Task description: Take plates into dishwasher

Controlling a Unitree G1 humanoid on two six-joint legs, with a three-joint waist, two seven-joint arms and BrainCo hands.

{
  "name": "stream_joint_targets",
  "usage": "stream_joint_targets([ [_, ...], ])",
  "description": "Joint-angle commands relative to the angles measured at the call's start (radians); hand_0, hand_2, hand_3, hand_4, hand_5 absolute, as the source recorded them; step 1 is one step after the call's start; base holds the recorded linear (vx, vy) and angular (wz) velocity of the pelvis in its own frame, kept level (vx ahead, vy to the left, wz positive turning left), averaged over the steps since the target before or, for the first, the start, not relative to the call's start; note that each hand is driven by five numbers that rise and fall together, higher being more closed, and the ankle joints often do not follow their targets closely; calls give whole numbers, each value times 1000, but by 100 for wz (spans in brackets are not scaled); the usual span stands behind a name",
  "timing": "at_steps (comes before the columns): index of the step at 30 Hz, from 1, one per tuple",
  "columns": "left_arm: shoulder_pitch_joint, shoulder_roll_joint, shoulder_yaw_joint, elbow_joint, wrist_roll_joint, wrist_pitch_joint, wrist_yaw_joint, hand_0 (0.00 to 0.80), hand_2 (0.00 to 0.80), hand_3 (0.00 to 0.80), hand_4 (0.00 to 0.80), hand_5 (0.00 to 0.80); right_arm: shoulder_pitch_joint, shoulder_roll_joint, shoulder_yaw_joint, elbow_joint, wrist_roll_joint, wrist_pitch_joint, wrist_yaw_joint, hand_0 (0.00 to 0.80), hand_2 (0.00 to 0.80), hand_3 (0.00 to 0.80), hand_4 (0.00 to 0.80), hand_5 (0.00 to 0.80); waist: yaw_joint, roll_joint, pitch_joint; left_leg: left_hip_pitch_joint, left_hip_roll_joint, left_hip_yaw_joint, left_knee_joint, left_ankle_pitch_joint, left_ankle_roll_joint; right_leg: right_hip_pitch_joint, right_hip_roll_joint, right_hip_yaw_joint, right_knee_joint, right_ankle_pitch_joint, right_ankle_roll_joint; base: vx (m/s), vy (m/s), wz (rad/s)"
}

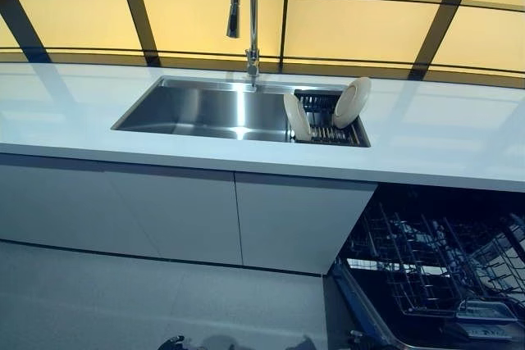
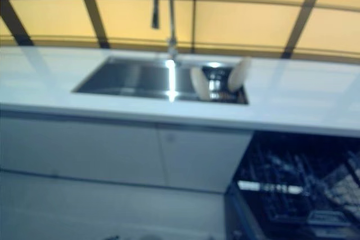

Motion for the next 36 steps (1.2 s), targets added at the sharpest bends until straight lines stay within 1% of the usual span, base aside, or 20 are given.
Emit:
stream_joint_targets([
  [1,-70,-11,26,56,-6,-51,8,0,0,0,0,0,-72,13,3,48,-24,-43,-10,0,0,0,0,0,-18,-32,8,12,-91,29,2,-92,93,28,43,6,3,-68,16,0,0,0],
  [7,-75,-13,27,49,-22,-42,-7,0,0,0,0,0,-75,17,5,55,-27,-43,-13,0,0,0,0,0,-19,-31,9,13,-91,29,2,-92,93,30,44,10,3,-69,15,0,0,0],
  [10,-76,-11,27,47,2,-23,-2,0,0,0,0,0,-76,13,12,38,-28,-76,-11,0,0,0,0,0,-18,-32,10,16,-91,27,2,-92,93,33,44,8,3,-70,14,0,0,0],
  [11,-75,-10,24,43,11,-15,2,0,0,0,0,0,-76,7,17,9,-23,-106,-1,0,0,0,0,0,-18,-33,12,18,-91,24,2,-92,93,34,44,7,3,-70,14,0,0,0],
  [12,-73,-11,23,42,15,-13,5,0,0,0,0,0,-77,0,21,-25,-3,-111,10,0,0,0,0,0,-18,-33,13,18,-91,23,2,-91,93,35,44,8,3,-69,14,0,0,0],
  [13,-69,-11,25,31,21,-3,10,0,0,0,0,0,-78,-15,24,-135,50,-126,56,0,0,0,0,0,-21,-36,15,18,-91,21,2,-90,93,35,44,8,3,-69,13,0,0,0],
  [15,-42,-3,35,-8,29,11,13,0,0,0,0,0,-54,-45,22,-453,140,-64,152,0,0,0,0,0,-33,-41,18,14,-88,25,2,-87,92,29,45,12,6,-68,10,0,0,0],
  [16,-31,4,39,-18,26,13,13,0,0,0,0,0,-37,-63,23,-584,190,-61,181,0,0,0,0,0,-40,-43,19,11,-87,29,2,-85,92,24,45,15,8,-68,10,0,0,0],
  [19,-8,17,49,-28,24,1,18,0,0,0,0,0,-4,-104,-21,-875,402,-118,305,0,0,0,0,0,-58,-45,19,2,-85,40,2,-86,91,14,46,21,5,-67,11,-20,-12,-1],
  [20,-4,18,49,-25,23,-4,21,0,0,0,0,0,-5,-108,-54,-962,516,-136,349,0,0,0,0,0,-62,-44,18,0,-85,44,2,-86,91,12,47,22,3,-67,13,0,0,0],
  [21,-1,16,48,-20,26,-12,24,0,0,0,0,0,-17,-98,-108,-1078,663,-102,392,0,0,0,0,0,-66,-43,17,-3,-84,50,2,-87,90,8,47,24,3,-70,13,0,0,0],
  [22,1,15,46,-18,27,-16,27,0,0,0,0,0,-25,-98,-121,-1099,769,-107,425,0,0,0,0,0,-66,-43,17,-3,-84,52,2,-88,90,7,47,24,3,-71,14,0,0,0],
  [23,2,11,44,-20,30,-17,33,0,0,0,0,0,-40,-56,-155,-1171,942,-66,461,0,0,0,0,0,-65,-41,16,-4,-83,56,2,-89,88,5,47,26,3,-72,15,-12,-5,-4],
  [24,1,9,44,-18,34,-18,33,0,0,0,0,0,-50,-27,-170,-1200,1034,-55,478,0,0,0,0,0,-63,-40,15,-5,-83,57,2,-91,87,4,47,25,3,-73,15,-4,-4,-4],
  [25,-6,4,47,-14,44,-14,32,0,0,0,0,0,-77,31,-195,-1248,1195,-20,494,0,0,0,0,0,-58,-37,13,-3,-83,58,2,-93,87,5,46,24,3,-76,15,7,-2,-4],
  [26,-12,-2,42,-9,47,-14,34,0,0,0,0,0,-99,75,-208,-1285,1279,2,485,0,0,0,0,0,-54,-34,11,-3,-83,58,2,-95,87,6,45,21,3,-77,15,0,0,0],
  [28,-19,-12,30,6,48,-20,34,0,0,0,0,0,-138,132,-216,-1343,1437,9,446,0,0,0,0,0,-46,-29,5,-3,-82,58,2,-97,88,5,43,16,3,-79,13,0,0,0],
  [32,-27,-33,-2,52,38,-50,47,0,0,0,0,0,-206,188,-214,-1417,1616,-42,368,0,0,0,0,0,-36,-24,-5,-8,-80,61,2,-94,89,2,43,13,3,-81,7,0,0,0],
  [33,-30,-40,-12,68,35,-59,51,0,0,0,0,0,-228,196,-206,-1450,1622,-84,343,0,0,0,0,0,-33,-24,-8,-10,-78,62,2,-93,88,1,42,10,3,-82,4,14,-33,1],
  [36,-31,-46,-25,84,31,-69,58,0,0,0,0,0,-251,184,-195,-1476,1583,-152,296,0,0,0,0,0,-29,-26,-11,-12,-77,63,2,-89,85,1,43,9,3,-84,-1,11,-24,0],
])
